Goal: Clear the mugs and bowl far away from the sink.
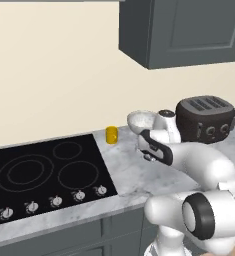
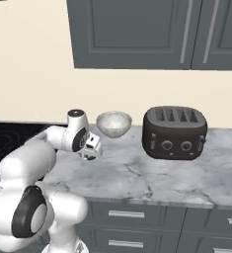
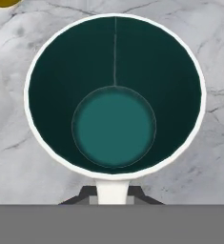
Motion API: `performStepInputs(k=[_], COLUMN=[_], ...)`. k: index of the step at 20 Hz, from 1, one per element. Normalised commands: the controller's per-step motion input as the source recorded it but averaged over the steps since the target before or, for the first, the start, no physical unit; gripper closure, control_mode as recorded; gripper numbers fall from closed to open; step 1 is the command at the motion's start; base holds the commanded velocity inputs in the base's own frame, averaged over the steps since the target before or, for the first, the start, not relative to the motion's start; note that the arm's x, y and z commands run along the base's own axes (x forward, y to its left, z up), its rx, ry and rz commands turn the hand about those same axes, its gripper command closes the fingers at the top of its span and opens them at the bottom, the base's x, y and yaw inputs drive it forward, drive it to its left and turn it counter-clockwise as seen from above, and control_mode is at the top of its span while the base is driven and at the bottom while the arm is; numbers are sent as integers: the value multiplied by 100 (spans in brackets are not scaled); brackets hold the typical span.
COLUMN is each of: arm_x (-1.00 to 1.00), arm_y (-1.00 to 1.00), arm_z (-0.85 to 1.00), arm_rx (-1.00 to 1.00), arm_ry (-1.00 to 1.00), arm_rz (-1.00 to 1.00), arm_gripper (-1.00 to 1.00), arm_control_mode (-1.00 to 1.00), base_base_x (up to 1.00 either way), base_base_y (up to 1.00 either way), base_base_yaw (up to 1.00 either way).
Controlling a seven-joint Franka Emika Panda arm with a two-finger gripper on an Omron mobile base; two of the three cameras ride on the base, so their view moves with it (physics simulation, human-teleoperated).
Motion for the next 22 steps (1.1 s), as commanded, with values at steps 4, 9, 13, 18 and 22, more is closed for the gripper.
performStepInputs(k=[4, 9, 13, 18, 22], arm_x=[31, 22, 15, 10, 1], arm_y=[0, 0, 0, 0, -3], arm_z=[-47, -50, -51, -53, 1], arm_rx=[0, 0, 0, 0, 2], arm_ry=[5, 0, 0, 0, 0], arm_rz=[0, 0, 0, 0, 0], arm_gripper=[100, 100, 100, -100, -100], arm_control_mode=[-100, -100, -100, -100, -100], base_base_x=[0, 0, 0, 0, 0], base_base_y=[0, 0, 0, 0, 0], base_base_yaw=[0, 0, 0, 0, 0])
